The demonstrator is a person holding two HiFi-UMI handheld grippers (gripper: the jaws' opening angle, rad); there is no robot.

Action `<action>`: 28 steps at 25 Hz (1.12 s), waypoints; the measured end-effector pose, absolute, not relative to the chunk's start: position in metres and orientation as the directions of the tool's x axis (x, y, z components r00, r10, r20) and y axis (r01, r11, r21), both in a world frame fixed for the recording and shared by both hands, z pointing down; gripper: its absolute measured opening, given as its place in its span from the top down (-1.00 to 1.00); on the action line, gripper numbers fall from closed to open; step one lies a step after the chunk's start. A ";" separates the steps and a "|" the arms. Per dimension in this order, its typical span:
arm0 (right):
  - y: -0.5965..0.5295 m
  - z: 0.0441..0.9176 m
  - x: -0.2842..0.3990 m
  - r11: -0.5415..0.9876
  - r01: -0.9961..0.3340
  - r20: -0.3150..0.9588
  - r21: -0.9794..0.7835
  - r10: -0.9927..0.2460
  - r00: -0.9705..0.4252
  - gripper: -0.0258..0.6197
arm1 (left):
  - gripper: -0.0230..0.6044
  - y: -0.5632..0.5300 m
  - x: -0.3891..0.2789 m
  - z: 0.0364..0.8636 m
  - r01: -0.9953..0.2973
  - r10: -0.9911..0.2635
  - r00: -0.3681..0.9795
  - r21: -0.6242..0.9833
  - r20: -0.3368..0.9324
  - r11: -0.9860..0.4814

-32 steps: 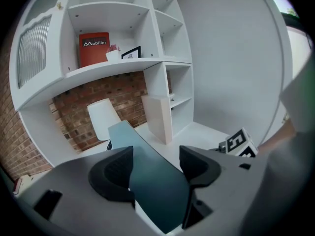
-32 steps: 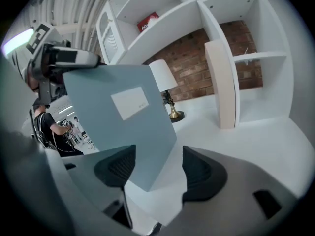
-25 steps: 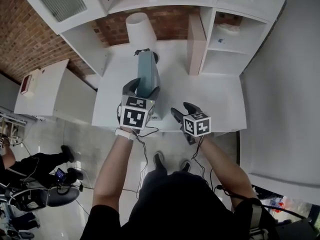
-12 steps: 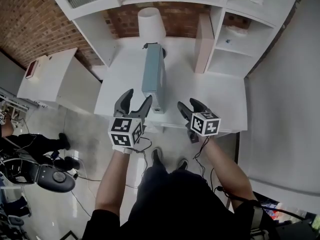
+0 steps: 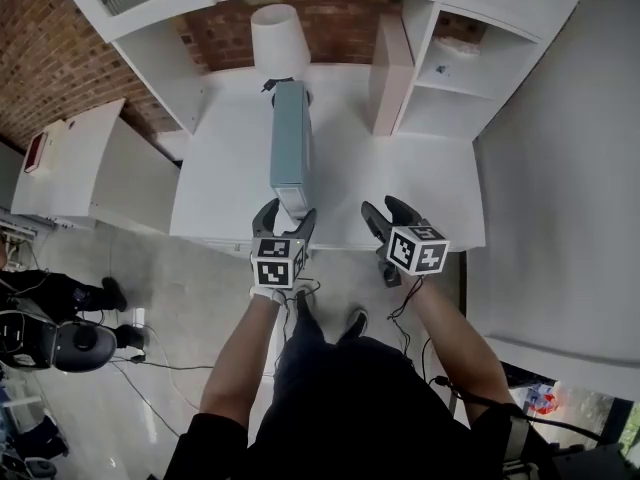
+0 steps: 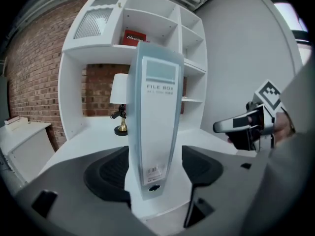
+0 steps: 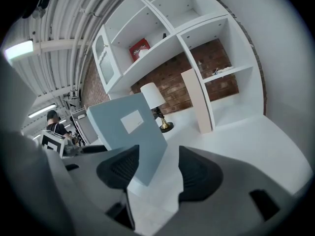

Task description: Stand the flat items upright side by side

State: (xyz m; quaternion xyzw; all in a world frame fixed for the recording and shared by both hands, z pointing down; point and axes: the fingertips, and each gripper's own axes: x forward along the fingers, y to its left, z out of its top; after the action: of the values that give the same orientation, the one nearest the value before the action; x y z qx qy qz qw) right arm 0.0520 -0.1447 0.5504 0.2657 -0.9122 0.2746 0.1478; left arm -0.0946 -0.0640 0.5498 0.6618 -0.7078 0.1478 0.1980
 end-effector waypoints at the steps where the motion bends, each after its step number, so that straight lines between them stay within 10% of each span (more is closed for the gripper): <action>1: -0.148 0.552 0.055 0.697 -0.584 0.425 -0.417 -0.419 -0.803 0.15 | -0.07 -0.066 -0.096 0.554 -0.996 -0.875 -0.038 0.055 0.484 0.074; 28: -0.187 0.547 0.046 0.488 -0.798 0.472 -0.355 -0.643 -0.603 0.32 | 0.05 -0.146 -0.120 0.557 -0.949 -0.843 0.308 0.084 0.441 -0.304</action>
State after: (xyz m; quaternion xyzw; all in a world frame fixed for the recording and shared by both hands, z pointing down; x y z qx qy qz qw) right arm 0.0459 -0.1872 0.5468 0.4232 -0.8512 0.2777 0.1390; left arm -0.1200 -0.1459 0.5570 0.7915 -0.5661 0.1593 0.1668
